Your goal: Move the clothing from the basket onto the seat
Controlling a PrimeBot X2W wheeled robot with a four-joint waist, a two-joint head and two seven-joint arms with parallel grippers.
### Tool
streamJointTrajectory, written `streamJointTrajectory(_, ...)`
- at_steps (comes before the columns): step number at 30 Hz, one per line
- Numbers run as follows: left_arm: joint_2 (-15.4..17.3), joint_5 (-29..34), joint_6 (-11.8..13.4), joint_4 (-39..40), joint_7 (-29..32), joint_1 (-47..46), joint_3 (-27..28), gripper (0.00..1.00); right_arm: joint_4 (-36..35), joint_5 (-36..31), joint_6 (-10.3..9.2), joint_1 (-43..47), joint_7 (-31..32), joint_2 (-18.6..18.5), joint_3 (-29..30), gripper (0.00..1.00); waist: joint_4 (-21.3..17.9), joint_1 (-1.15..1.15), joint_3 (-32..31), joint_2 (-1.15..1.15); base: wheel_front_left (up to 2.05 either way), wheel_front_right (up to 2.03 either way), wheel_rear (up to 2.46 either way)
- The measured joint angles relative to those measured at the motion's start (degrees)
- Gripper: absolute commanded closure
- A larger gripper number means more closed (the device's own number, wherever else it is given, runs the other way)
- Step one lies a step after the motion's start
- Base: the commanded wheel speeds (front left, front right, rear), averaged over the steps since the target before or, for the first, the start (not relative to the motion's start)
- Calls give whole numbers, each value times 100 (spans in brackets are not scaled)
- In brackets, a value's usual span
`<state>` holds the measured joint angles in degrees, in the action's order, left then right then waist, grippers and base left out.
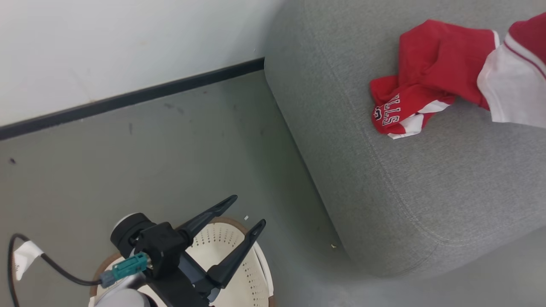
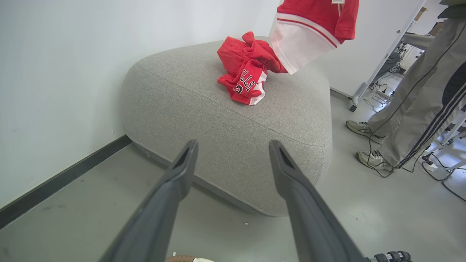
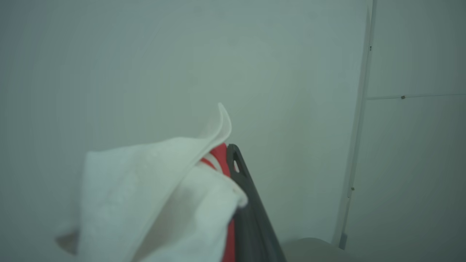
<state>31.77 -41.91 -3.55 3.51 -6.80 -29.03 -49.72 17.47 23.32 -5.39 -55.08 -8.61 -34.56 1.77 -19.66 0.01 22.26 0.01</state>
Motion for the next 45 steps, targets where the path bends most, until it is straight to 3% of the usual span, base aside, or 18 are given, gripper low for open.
streamJointTrajectory(6, 174, 0, -7, 168, 47, -27, 108, 0, 333, -294, -73, -138, 156, -31, -145, 100, 121, 0, 344, 0, 0, 0, 0)
streamJointTrajectory(18, 401, -4, -103, 272, 53, -144, 222, 0, 875, -767, -147, -194, 534, 609, -615, 100, 459, 1, 945, 0, 0, 0, 0)
streamJointTrajectory(31, 404, -25, -155, 119, -90, -144, 256, 0, 1942, -931, -158, 44, 1385, 1005, -1110, 100, 599, 0, 967, 0, 0, 0, 0)
streamJointTrajectory(32, 402, -30, -155, 104, -96, -144, 257, 0, 2018, -935, -158, 49, 1438, 1016, -1145, 77, 600, -1, 943, 0, 0, 0, 0)
streamJointTrajectory(33, 400, -31, -155, 87, -98, -144, 257, 0, 2043, -940, -158, 49, 1463, 1027, -1168, 61, 599, -1, 917, 0, 0, 0, 0)
streamJointTrajectory(34, 389, -35, -155, 65, -109, -144, 256, 0, 2053, -940, -158, 47, 1499, 1039, -1174, 30, 598, -1, 889, 0, 0, 0, 0)
streamJointTrajectory(35, 367, -40, -156, 42, -145, -144, 254, 0, 2085, -940, -158, 46, 1568, 1045, -1188, 30, 595, -1, 859, 0, 0, 0, 0)
streamJointTrajectory(36, 344, -40, -156, 16, -164, -143, 253, 0, 2137, -942, -158, 47, 1607, 1053, -1205, 0, 592, -1, 826, 0, 0, 0, 0)
streamJointTrajectory(45, 110, -114, -157, -292, -298, -131, 246, 0, 2426, -957, -89, 92, 1969, 1054, -1282, 0, 556, -1, 405, -1, 0, 0, 0)
